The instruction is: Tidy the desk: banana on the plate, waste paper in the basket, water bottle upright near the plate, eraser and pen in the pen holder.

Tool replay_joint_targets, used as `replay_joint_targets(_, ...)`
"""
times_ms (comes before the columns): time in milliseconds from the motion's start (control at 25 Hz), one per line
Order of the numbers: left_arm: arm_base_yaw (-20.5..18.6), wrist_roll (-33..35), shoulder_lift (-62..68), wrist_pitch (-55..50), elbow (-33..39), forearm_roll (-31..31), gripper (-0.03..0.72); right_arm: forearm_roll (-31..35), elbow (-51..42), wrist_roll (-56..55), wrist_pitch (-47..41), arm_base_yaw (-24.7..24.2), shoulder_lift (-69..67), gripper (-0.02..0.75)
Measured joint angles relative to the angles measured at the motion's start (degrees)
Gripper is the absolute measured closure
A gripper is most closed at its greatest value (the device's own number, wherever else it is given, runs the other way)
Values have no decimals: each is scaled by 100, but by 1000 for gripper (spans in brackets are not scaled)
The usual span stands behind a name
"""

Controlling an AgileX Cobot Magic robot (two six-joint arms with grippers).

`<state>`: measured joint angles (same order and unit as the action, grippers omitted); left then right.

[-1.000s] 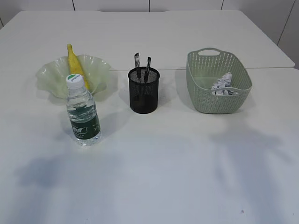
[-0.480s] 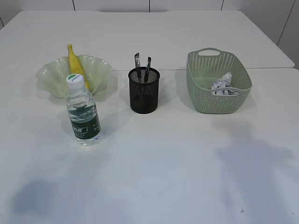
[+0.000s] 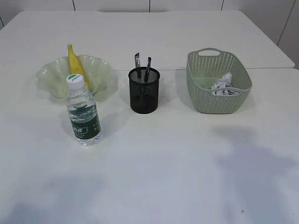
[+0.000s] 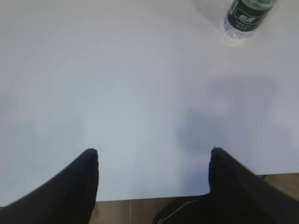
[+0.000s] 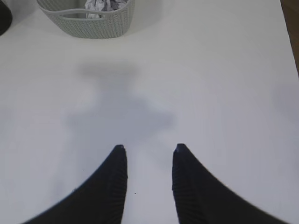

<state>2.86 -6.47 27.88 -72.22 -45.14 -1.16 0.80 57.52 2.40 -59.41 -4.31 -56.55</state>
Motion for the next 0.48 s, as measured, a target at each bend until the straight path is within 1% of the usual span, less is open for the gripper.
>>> replay_joint_targets(200, 0, 0, -446, -22, 0, 0, 169, 0, -403, -26, 2, 0, 532, 491)
replay_joint_targets(480, 0, 0, -1145, -33, 0, 57, 169, 0, -1455, -240, 2, 0, 1487, 491)
